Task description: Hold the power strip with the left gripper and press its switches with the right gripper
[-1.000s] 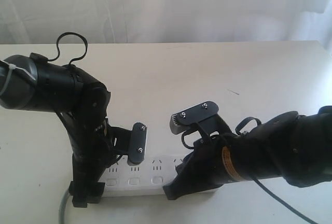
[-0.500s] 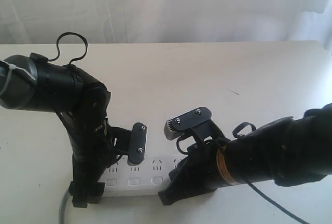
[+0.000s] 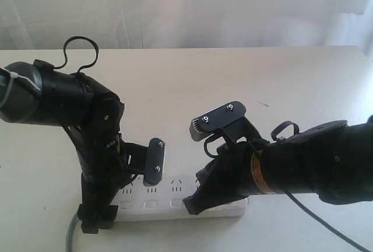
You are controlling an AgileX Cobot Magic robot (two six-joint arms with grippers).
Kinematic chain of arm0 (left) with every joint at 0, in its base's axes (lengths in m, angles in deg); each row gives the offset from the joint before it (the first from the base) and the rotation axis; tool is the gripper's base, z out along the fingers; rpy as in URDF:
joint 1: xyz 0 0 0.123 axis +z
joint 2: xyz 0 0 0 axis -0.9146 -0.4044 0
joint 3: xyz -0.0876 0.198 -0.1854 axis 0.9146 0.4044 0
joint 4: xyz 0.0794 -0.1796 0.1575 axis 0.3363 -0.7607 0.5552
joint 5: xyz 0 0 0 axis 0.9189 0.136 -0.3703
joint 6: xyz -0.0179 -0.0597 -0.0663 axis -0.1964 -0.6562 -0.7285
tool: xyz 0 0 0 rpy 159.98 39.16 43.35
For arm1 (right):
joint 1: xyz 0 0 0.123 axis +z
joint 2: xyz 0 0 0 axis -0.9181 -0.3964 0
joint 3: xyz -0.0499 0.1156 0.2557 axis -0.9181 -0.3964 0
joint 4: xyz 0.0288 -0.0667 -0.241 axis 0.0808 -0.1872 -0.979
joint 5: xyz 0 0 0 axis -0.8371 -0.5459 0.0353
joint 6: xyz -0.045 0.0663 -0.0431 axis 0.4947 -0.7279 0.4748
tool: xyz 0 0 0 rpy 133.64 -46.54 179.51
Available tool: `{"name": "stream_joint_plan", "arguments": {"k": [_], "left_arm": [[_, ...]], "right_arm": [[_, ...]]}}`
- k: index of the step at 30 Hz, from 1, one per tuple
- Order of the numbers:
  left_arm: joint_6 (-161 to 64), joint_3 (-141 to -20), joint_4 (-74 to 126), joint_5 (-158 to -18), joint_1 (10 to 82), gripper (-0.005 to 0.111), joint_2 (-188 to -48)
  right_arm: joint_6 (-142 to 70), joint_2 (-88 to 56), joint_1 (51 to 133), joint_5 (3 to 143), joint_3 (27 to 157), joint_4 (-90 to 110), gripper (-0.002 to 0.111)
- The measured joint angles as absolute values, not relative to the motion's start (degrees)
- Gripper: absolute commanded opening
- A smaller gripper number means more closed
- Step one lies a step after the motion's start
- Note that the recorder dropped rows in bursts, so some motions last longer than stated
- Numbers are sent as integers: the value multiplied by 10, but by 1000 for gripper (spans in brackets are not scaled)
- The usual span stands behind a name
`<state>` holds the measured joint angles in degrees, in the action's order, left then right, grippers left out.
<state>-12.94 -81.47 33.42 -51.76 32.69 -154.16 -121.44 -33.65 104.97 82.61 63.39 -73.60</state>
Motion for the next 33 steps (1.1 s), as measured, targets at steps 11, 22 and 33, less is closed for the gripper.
{"name": "stream_joint_plan", "arguments": {"k": [11, 22, 33], "left_arm": [[-129, -815, 334, -517, 327, 0, -1542], [-129, -815, 334, -515, 327, 0, -1542], [-127, -815, 334, -513, 327, 0, -1542]], "right_arm": [[-1217, -385, 1050, 848, 634, -738, 0], [-1218, -385, 1050, 860, 627, -736, 0], [-1218, -382, 1050, 861, 621, -735, 0]]}}
